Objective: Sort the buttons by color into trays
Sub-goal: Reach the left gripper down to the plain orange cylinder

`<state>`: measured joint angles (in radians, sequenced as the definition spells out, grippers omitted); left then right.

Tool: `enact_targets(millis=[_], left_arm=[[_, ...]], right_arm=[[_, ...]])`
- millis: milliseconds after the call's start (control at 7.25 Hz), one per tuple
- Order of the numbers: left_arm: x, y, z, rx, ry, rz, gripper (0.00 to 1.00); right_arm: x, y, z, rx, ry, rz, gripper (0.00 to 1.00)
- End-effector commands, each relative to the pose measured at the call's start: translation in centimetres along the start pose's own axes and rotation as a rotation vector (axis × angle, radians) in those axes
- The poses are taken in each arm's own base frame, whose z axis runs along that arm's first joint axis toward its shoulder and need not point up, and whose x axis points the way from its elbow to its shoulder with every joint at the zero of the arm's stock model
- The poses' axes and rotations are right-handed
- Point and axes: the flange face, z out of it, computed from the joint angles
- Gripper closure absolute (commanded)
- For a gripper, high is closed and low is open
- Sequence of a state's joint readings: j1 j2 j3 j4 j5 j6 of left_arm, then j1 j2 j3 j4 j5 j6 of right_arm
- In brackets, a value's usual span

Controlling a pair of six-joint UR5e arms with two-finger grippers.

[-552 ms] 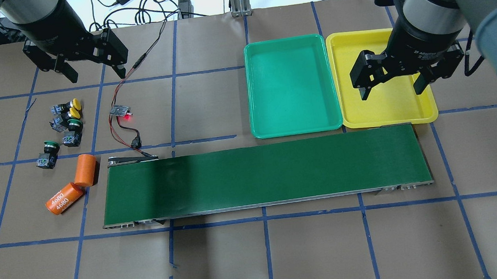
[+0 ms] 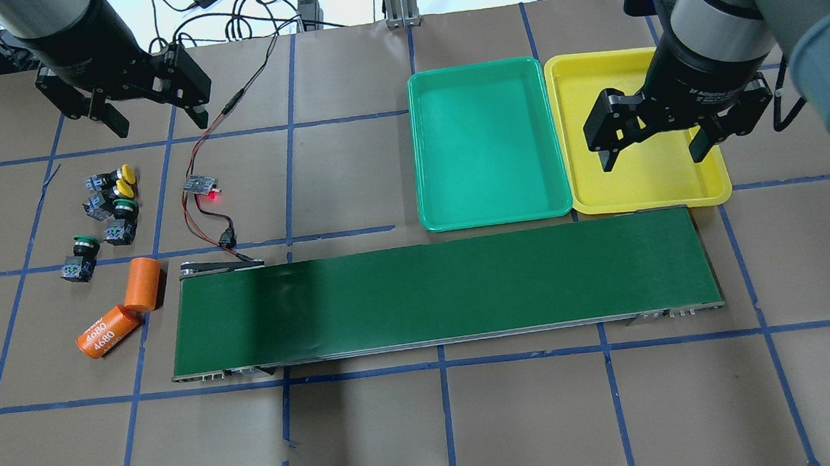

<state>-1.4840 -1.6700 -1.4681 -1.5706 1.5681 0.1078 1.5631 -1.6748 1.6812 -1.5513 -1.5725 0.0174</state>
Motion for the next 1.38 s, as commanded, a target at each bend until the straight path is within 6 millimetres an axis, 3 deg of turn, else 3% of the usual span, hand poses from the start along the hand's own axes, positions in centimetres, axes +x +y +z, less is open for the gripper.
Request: enact_targets(millis=[0,138,276,414,552,828,1103,1241], left_arm=[[-9.6,-2.1,7.1,-0.104,0.03,-0.008,0.0],[-12.3,-3.6,11.7,-0.14,0.046,0.076,0.0],[-16.7,-4.4,16.2,-0.165,0.058,0.18,0.0],[-19.9,-3.2,20.7,-0.219,0.103,0.165,0.0],[-21.0,-2.8,24.7,-0.17,0.077,0.219,0.0],[-20.8,-1.5,29.1,-0.132,0.042,0.249,0.0],[-20.0,0.1,31.7,-0.16,0.06,0.249,0.0],[-20.2,0.2,31.8,-0.163,0.061,0.25,0.0]], right_arm=[[0.0,0.0,0.1,0.0,0.0,-0.001,0.0],[0.0,0.0,0.1,-0.002,0.0,-0.001,0.0],[0.0,0.1,0.0,-0.002,0.0,-0.001,0.0],[0.0,0.1,0.0,-0.003,0.001,0.001,0.0],[-0.1,0.2,0.2,-0.002,-0.008,0.004,0.0],[0.0,0.3,0.3,-0.006,-0.005,0.003,0.0],[0.0,0.3,0.2,-0.002,-0.002,0.004,0.0],[0.0,0.3,0.2,-0.003,-0.002,0.004,0.0]])
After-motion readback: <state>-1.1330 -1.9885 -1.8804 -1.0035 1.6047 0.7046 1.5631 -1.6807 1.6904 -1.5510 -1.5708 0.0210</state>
